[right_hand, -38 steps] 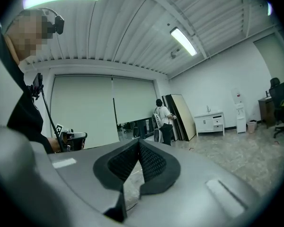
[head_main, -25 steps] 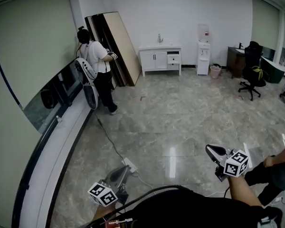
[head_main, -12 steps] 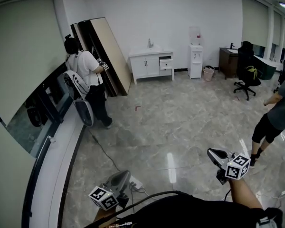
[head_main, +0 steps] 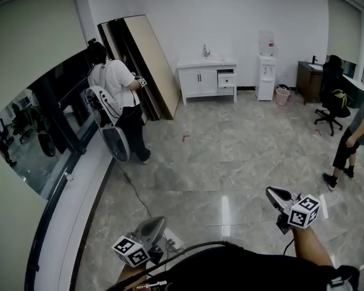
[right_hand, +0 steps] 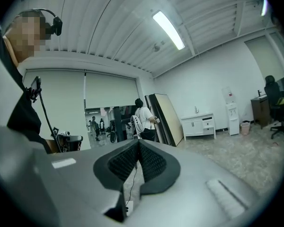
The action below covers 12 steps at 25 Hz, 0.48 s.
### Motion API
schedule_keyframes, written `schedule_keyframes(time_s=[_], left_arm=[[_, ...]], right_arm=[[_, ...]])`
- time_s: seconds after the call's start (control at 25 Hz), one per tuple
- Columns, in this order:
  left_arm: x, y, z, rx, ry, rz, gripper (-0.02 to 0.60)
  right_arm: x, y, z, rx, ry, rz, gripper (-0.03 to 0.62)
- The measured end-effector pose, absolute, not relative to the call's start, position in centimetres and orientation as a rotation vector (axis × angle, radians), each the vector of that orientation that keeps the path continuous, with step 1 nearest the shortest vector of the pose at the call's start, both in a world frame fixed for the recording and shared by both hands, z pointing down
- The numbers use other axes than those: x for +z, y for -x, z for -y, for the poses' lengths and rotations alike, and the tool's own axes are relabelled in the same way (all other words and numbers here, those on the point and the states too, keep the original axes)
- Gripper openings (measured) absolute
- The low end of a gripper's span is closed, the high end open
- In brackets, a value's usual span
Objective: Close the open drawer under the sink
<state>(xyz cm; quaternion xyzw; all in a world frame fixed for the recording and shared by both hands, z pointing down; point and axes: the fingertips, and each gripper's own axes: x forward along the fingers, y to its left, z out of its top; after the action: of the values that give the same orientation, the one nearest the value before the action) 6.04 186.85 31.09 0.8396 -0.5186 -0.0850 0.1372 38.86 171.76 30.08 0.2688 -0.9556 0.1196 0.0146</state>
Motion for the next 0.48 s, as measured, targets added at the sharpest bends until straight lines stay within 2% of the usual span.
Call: schedule_keyframes(time_s=[0.48], left_arm=[[27.8, -12.3, -167.3, -0.302, -2.401, 1.595, -0.003]], right_arm=[[27.9, -43.0, -150.8, 0.307, -0.701, 3.008, 0.002]])
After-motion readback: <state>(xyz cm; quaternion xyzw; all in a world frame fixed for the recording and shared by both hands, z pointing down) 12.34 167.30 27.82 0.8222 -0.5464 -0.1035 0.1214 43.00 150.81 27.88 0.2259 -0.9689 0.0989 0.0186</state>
